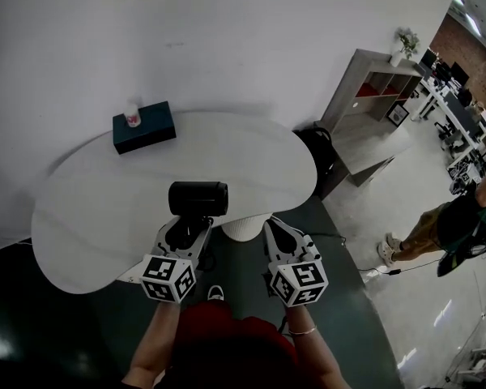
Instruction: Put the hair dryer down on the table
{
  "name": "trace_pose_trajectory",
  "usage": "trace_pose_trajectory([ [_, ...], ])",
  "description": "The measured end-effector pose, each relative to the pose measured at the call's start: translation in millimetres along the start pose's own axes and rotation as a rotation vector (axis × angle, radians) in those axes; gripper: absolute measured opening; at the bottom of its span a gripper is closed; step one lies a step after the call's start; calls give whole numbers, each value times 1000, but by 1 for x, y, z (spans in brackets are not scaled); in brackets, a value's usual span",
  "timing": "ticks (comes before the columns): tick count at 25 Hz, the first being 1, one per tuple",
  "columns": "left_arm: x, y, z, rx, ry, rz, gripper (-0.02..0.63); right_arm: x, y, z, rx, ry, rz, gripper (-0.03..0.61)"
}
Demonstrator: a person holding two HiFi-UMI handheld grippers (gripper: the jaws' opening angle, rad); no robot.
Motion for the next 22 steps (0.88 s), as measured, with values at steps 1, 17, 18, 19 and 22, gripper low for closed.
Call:
trace_pose_trajectory([
  [1,4,-1,4,2,4,6,227,4,0,-1,0,9,2,15],
  [17,73,-9,34,23,85,60,225,52,4,-32,18,114,11,15],
  [18,78,-8,35,24,89,67,225,54,4,-34,17,119,13,15],
  [19,82,-8,37,24,92,72,225,56,5,-37,18,123,15,15],
  [22,96,-6,39,26,97,87,224,63,6,-47,22,133,18,15],
])
Point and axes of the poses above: the fingertips, and each gripper's own axes: x forward along the fingers, z to its left, y out of its underside, the point moved 3 cm from there along -x, backward along the fingers, and after that the axes turned 7 degrees about -z, right-handed, at the moved point
